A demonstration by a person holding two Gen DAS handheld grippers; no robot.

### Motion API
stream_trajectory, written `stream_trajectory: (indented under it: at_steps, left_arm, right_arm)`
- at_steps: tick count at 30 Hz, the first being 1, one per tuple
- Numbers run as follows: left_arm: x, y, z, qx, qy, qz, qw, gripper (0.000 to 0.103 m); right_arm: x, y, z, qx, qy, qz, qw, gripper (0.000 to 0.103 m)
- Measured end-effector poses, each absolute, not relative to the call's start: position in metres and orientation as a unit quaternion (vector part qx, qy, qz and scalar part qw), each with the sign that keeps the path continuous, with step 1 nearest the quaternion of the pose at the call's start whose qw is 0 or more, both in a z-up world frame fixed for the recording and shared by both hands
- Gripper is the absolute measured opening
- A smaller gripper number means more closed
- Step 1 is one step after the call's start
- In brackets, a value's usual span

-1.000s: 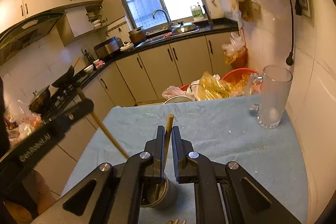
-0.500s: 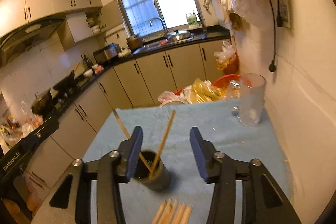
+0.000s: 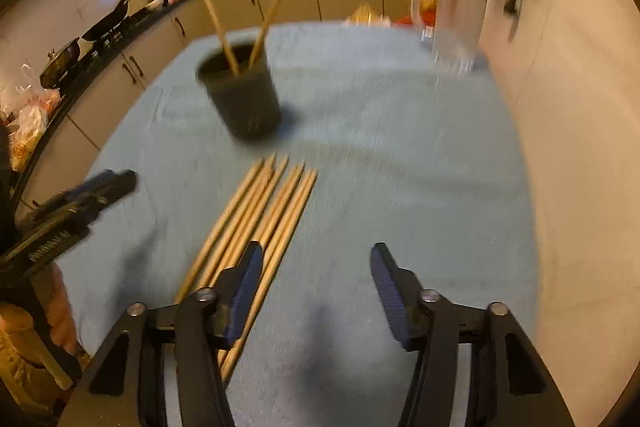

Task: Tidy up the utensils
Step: 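Return both tools to the chopsticks and grasp one chopstick each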

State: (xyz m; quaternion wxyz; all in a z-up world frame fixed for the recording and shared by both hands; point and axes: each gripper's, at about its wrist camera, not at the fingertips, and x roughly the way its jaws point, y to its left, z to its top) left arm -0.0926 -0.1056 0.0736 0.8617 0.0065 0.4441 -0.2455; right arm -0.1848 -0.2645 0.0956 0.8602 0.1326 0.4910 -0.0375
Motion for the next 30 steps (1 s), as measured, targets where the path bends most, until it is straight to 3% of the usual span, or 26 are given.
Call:
stream_trajectory:
  at_steps: [6, 12, 17, 23, 25, 30]
  left_arm:
    - [-0.103, -0.136, 0.034, 0.059, 0.474, -0.269, 0.836, 0.033]
    - [-0.101, -0.149, 0.020, 0.084, 0.480, -0.271, 0.830, 0.029]
    - [-0.095, -0.156, 0.018, 0.124, 0.465, -0.244, 0.842, 0.006]
    - [-0.084, -0.152, 0.022, 0.103, 0.479, -0.236, 0.839, 0.006]
    - [-0.084, -0.147, 0.023, 0.102, 0.483, -0.225, 0.840, 0.006]
    - [-0.083, -0.115, 0.024, 0.080, 0.508, -0.208, 0.832, 0.007]
  right_arm:
    - [-0.187, -0.249, 0.045, 0.174, 0.490, -0.021, 0.854, 0.037]
    - [-0.178, -0.239, 0.029, 0.174, 0.477, -0.027, 0.861, 0.037]
    - [-0.173, -0.231, 0.028, 0.148, 0.468, -0.036, 0.871, 0.034]
    - [-0.167, -0.216, 0.028, 0.093, 0.469, -0.065, 0.876, 0.022]
    - [-0.166, -0.216, 0.028, 0.084, 0.473, -0.077, 0.874, 0.012]
    - [-0.183, -0.245, 0.029, 0.110, 0.491, -0.101, 0.859, 0.009]
